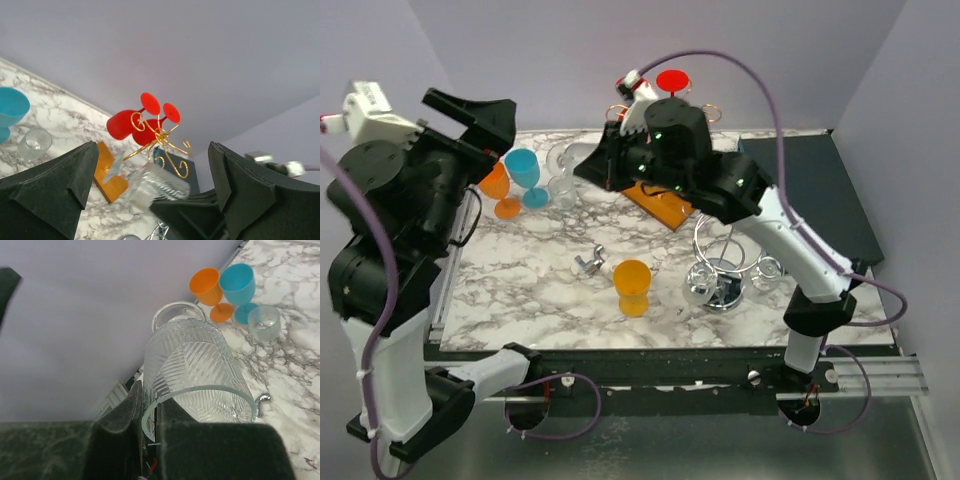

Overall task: Take the wine glass off the wine glass rack
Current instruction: Place the wine glass at the center of the board.

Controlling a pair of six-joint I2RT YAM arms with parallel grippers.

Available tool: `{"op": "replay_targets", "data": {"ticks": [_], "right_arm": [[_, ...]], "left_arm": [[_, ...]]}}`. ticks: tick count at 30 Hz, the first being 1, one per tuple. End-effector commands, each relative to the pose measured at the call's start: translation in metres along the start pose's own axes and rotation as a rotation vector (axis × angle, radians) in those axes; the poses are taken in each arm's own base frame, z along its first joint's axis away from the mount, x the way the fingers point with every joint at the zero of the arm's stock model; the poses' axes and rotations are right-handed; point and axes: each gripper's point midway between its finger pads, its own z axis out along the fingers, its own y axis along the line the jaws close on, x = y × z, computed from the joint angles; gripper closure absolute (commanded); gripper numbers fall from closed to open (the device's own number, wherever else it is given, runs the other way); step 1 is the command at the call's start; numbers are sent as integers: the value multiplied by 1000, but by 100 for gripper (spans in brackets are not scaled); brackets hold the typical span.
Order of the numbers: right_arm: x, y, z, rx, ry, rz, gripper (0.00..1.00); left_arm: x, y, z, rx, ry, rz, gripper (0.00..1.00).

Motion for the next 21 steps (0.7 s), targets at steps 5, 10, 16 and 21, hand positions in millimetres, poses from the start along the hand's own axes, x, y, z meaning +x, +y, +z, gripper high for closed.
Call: {"op": "replay_targets", "data": {"ticks": [5, 10, 16, 21], "right_arm": [[64, 24, 51, 85, 73, -136, 99], [103, 16, 85, 129, 130, -179, 100], [130, -12, 126, 219, 130, -256, 99], [144, -23, 146, 243, 129, -303, 100]], "left_arm": [[-39, -6, -41, 39, -98, 16, 1], [-35, -8, -47, 68, -77, 8, 1], [-29, -8, -47, 79, -53, 11, 1], [-26, -9, -45, 84, -42, 19, 1]]}}
